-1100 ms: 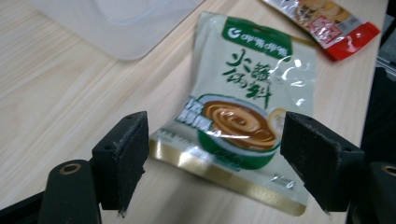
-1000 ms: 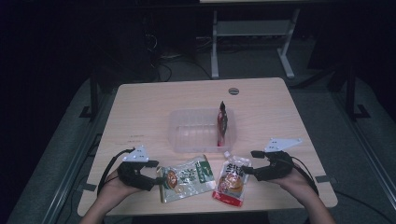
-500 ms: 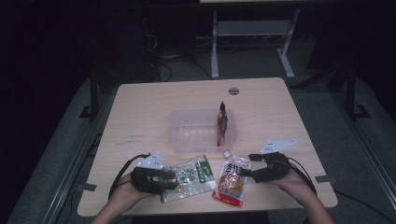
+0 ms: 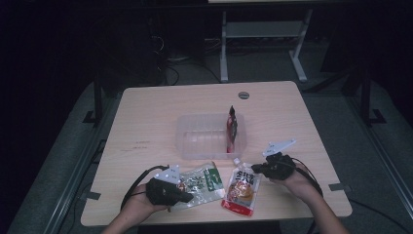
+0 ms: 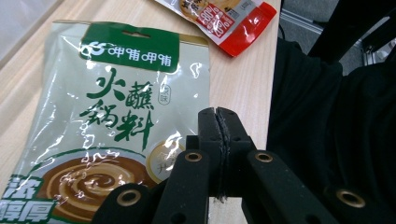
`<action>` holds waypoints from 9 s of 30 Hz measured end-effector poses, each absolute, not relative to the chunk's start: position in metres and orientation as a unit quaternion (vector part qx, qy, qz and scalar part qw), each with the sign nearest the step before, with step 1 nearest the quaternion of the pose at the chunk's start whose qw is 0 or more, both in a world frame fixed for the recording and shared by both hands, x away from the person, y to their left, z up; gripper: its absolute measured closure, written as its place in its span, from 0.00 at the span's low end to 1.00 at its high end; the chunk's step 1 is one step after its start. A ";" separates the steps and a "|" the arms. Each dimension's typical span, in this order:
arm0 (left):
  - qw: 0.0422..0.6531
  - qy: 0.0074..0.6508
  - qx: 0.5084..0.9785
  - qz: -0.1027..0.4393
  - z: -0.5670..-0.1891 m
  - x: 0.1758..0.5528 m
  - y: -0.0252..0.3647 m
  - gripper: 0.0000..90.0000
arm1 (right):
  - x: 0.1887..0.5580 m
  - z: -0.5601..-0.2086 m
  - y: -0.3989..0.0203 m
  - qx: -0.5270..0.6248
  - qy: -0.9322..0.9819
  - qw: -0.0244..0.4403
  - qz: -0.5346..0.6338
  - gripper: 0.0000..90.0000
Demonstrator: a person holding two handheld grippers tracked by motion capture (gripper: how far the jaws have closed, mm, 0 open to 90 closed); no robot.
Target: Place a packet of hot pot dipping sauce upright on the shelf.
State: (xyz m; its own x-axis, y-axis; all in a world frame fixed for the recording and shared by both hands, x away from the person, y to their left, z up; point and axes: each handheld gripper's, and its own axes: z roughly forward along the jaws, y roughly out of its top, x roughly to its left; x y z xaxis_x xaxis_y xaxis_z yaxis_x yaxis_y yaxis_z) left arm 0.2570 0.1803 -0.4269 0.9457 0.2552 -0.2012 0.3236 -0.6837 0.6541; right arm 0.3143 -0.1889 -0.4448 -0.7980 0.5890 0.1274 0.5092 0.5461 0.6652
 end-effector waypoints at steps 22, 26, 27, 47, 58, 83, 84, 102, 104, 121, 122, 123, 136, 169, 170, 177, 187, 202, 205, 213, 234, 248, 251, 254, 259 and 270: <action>0.364 0.158 0.916 -0.054 -0.429 0.256 0.180 0.99 | 0.303 -0.456 -0.154 0.259 0.912 0.046 0.314 1.00; 0.361 0.158 0.918 -0.053 -0.429 0.257 0.181 0.99 | 0.300 -0.456 -0.156 0.263 0.915 0.044 0.303 1.00; 0.361 0.157 0.918 -0.052 -0.428 0.257 0.182 0.99 | 0.298 -0.455 -0.157 0.263 0.917 0.043 0.298 1.00; 0.357 0.107 0.925 -0.070 -0.434 0.249 0.116 1.00 | 0.266 -0.441 -0.168 0.258 0.905 0.016 0.338 1.00; 0.335 0.064 0.936 -0.091 -0.450 0.247 0.068 1.00 | 0.263 -0.440 -0.192 0.295 0.888 0.038 0.349 0.98; 0.313 0.093 0.943 -0.069 -0.456 0.254 0.066 1.00 | 0.259 -0.438 -0.199 0.304 0.882 0.041 0.358 0.96; 0.313 0.093 0.943 -0.069 -0.456 0.254 0.066 1.00 | 0.259 -0.438 -0.199 0.304 0.882 0.041 0.358 0.96; 0.346 0.154 0.925 -0.028 -0.444 0.283 0.071 1.00 | 0.260 -0.436 -0.211 0.339 0.867 0.053 0.361 0.76; 0.352 0.149 0.924 -0.029 -0.441 0.282 0.068 1.00 | 0.260 -0.434 -0.216 0.354 0.860 0.054 0.364 0.68; 0.339 0.119 0.933 -0.023 -0.452 0.289 0.042 1.00 | 0.262 -0.447 -0.249 0.422 0.831 0.007 0.363 0.48; 0.337 0.117 0.934 -0.023 -0.453 0.289 0.041 1.00 | 0.262 -0.449 -0.249 0.421 0.832 0.005 0.361 0.48; 0.336 0.117 0.934 -0.025 -0.454 0.289 0.040 1.00 | 0.262 -0.450 -0.248 0.416 0.835 0.003 0.360 0.47; 0.328 0.124 0.936 -0.031 -0.459 0.290 0.038 1.00 | 0.269 -0.460 -0.243 0.409 0.840 -0.029 0.356 0.44; 0.344 0.131 0.929 -0.035 -0.461 0.289 0.044 1.00 | 0.286 -0.459 -0.226 0.352 0.830 -0.078 0.425 0.92; 0.345 0.132 0.929 -0.035 -0.461 0.289 0.044 1.00 | 0.286 -0.458 -0.226 0.346 0.829 -0.076 0.432 0.93; 0.346 0.130 0.929 -0.034 -0.462 0.289 0.044 1.00 | 0.283 -0.447 -0.221 0.324 0.824 -0.074 0.459 0.97; 0.350 0.129 0.927 -0.039 -0.462 0.289 0.046 1.00 | 0.278 -0.439 -0.213 0.306 0.822 -0.067 0.475 0.98; 0.366 0.133 0.920 -0.047 -0.446 0.292 0.063 0.81 | 0.272 -0.427 -0.212 0.299 0.816 -0.042 0.492 0.99; 0.366 0.132 0.920 -0.039 -0.442 0.290 0.068 0.75 | 0.270 -0.423 -0.210 0.294 0.816 -0.038 0.496 0.99; 0.371 0.140 0.918 -0.027 -0.430 0.289 0.087 0.58 | 0.273 -0.417 -0.207 0.286 0.813 -0.029 0.506 0.99; 0.373 0.224 0.900 0.015 -0.418 0.268 0.190 0.42 | 0.289 -0.388 -0.185 0.247 0.813 -0.019 0.527 0.99; 0.368 0.258 0.893 0.022 -0.427 0.262 0.239 0.34 | 0.297 -0.358 -0.164 0.259 0.815 0.009 0.518 0.99; 0.372 0.264 0.890 0.025 -0.427 0.264 0.244 0.32 | 0.302 -0.351 -0.159 0.262 0.814 0.015 0.518 0.99; 0.375 0.264 0.888 0.028 -0.426 0.265 0.246 0.31 | 0.307 -0.344 -0.153 0.258 0.813 0.021 0.522 0.99; 0.377 0.268 0.886 0.027 -0.426 0.267 0.249 0.30 | 0.317 -0.330 -0.145 0.261 0.810 0.030 0.524 0.99; 0.375 0.270 0.886 0.027 -0.427 0.269 0.252 0.29 | 0.350 -0.300 -0.126 0.276 0.803 0.060 0.525 0.99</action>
State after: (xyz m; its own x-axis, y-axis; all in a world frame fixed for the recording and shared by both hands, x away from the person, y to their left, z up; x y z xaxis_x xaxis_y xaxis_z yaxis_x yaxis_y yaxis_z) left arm 0.2690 0.2520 -0.4274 0.8530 0.4988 -0.1538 0.4576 -0.5728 0.6800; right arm 0.3498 -0.1257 -0.3000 -0.8403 0.5063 0.1938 0.3807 0.2966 0.8759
